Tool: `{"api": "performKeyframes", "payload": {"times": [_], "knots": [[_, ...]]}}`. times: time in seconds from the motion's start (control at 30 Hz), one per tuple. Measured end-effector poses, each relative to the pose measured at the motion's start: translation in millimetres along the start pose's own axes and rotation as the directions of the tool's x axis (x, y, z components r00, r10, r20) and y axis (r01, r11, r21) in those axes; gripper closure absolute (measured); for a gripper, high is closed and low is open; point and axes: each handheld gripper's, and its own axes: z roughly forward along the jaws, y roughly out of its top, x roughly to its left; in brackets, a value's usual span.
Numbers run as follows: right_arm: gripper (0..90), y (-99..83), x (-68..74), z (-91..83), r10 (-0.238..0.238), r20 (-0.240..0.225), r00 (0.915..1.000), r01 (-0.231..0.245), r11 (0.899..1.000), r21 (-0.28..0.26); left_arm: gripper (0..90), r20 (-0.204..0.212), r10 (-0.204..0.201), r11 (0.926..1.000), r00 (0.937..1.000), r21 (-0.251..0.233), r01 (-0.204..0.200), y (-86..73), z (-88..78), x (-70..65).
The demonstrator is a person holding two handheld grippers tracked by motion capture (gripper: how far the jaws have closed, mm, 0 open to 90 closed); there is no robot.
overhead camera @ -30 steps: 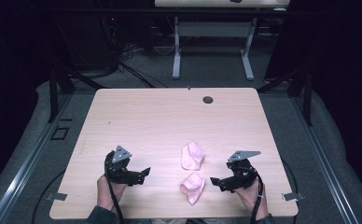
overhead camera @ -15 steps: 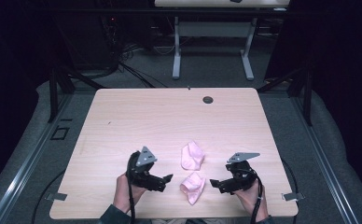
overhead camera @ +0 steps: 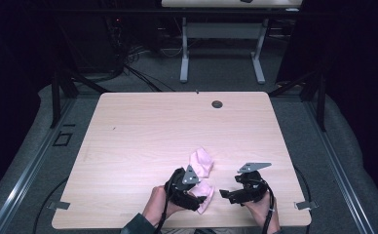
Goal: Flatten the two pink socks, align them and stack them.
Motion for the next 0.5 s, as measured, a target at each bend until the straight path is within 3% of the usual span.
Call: {"api": "performKeyframes", "payload": {"times": [0.07,0.2,0.27,0.4,0.5], "knots": [[15.0,-2.0,-0.3,0.1,0.007,0.000,1.0000,-0.007,1.000,-0.005,32.5,0.016,0.008,0.9997,0.9998,0.024,-0.008,1.9,6.8,-2.1],[18.1,-5.5,-0.3,0.1,0.020,-0.011,0.9997,-0.021,1.000,-0.008,45.7,0.009,0.047,0.9954,0.9989,0.083,-0.047,2.0,19.2,-6.9],[21.8,-6.6,0.8,0.5,0.024,-0.018,0.9996,-0.024,1.000,-0.005,54.5,0.007,0.031,0.9951,0.9995,0.094,-0.032,0.0,22.8,-6.5],[29.3,-5.1,4.7,4.4,0.033,-0.049,0.9982,-0.034,0.999,-0.013,64.9,0.004,0.026,0.9958,0.9996,0.088,-0.027,-2.2,23.8,-6.9],[36.3,-1.6,10.3,11.9,0.024,-0.076,0.9968,-0.024,1.000,0.003,72.8,0.001,0.000,0.9967,1.0000,0.082,0.000,-4.3,23.7,-3.9]]}}
